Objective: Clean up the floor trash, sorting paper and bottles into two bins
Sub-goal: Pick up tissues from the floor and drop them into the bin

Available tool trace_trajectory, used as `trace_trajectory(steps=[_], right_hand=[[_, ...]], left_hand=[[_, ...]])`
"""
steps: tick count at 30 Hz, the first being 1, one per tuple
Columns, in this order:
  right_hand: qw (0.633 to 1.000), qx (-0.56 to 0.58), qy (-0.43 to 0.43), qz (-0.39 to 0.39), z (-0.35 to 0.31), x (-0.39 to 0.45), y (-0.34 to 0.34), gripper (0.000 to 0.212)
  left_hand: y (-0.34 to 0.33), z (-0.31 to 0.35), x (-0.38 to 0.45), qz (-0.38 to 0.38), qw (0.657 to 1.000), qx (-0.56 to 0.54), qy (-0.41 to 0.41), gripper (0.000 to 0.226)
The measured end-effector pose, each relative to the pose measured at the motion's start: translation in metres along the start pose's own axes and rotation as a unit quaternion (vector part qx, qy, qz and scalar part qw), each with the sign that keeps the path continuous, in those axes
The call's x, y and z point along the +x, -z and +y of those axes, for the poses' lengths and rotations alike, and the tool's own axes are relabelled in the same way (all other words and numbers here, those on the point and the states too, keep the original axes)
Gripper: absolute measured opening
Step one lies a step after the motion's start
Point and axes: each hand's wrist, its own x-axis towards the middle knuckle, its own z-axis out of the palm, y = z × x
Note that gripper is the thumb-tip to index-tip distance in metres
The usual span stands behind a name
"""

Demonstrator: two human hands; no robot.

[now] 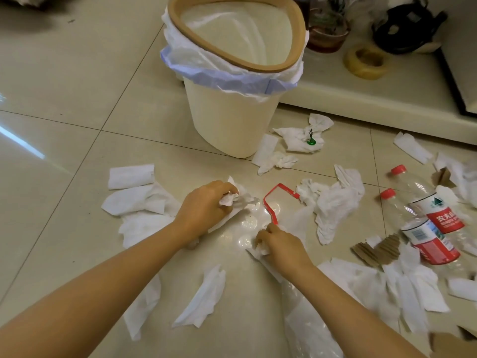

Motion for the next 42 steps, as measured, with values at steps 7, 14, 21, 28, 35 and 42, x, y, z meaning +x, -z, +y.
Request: trace_trajectory(steps=[7,14,21,28,35,42], right_hand=[[0.989,0.036,0.008,0.14,-0.013,0.004,0.042,0.021],[0.945,0.198,0.027,0.257,-0.024,0.003,0.118,0.014],[0.865,0.335,0.077,0.366,-0.038,0.006,0.215,0.017],[0.818,0.395,0.055,0.414,-0.042,0.023,0.283,0.011],[0.776,0.48,0.042,0.407,-0.041,0.042,0.299,0.017],[0.753,0.509,0.043,0.414,-0.046,0.069,0.308,0.011]], left_hand=[[0.023,0.016,0.003,0.054,0.998,-0.034,0.029,0.019],[0.058,0.04,0.015,0.11,0.991,-0.075,0.006,0.012],[0.14,0.088,0.065,0.222,0.966,-0.092,-0.09,0.013],[0.212,0.134,0.158,0.246,0.955,-0.156,-0.05,0.016],[0.192,0.116,0.199,0.232,0.96,-0.159,0.021,0.014],[0.183,0.092,0.203,0.168,0.966,-0.188,0.051,0.066]])
